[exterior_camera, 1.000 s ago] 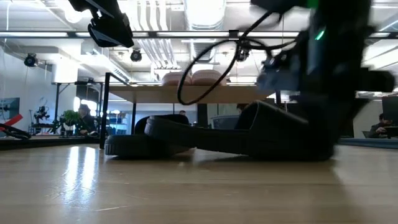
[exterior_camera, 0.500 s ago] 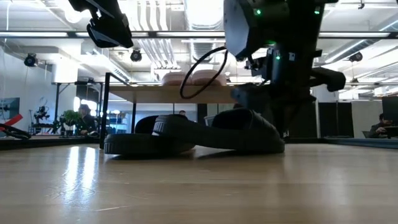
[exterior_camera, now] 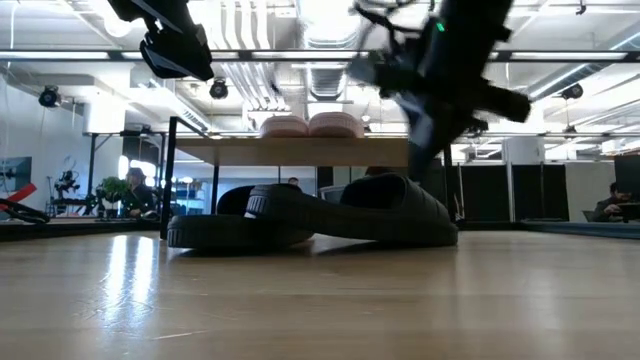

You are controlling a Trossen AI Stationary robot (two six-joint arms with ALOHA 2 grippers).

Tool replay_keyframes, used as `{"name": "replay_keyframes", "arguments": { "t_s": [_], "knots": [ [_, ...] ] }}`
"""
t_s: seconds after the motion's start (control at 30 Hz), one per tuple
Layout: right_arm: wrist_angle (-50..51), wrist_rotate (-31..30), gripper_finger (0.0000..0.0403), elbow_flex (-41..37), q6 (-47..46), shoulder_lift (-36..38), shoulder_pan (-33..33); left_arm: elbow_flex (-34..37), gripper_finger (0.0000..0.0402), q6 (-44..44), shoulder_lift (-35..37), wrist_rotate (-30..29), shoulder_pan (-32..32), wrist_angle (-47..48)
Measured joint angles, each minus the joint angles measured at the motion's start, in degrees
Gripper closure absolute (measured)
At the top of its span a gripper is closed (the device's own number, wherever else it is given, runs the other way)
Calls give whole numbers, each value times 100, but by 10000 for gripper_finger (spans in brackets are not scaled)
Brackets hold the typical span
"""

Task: Pick and place slides into the shelf
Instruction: Put the black slide under the shelf

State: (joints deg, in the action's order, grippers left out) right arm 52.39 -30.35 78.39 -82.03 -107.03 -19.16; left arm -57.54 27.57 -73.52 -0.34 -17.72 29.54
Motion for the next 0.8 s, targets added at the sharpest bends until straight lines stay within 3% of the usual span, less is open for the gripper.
{"name": "replay_keyframes", "arguments": {
  "t_s": [0.1, 0.23, 0.53, 0.8],
  "knots": [
    [-1075, 227, 394, 2, 727, 25, 6, 0, 173, 0, 0, -16, 0, -17],
    [-1622, 378, 394, 4, 961, -158, 146, 0, 173, 0, 0, -20, 0, -27],
    [-1037, 706, 394, 3, 994, -786, 380, 0, 173, 52, 2, -22, 0, -49],
    [-326, 778, 394, 4, 752, -711, 127, 0, 173, 27, 2, -22, 0, -46]
  ]
}}
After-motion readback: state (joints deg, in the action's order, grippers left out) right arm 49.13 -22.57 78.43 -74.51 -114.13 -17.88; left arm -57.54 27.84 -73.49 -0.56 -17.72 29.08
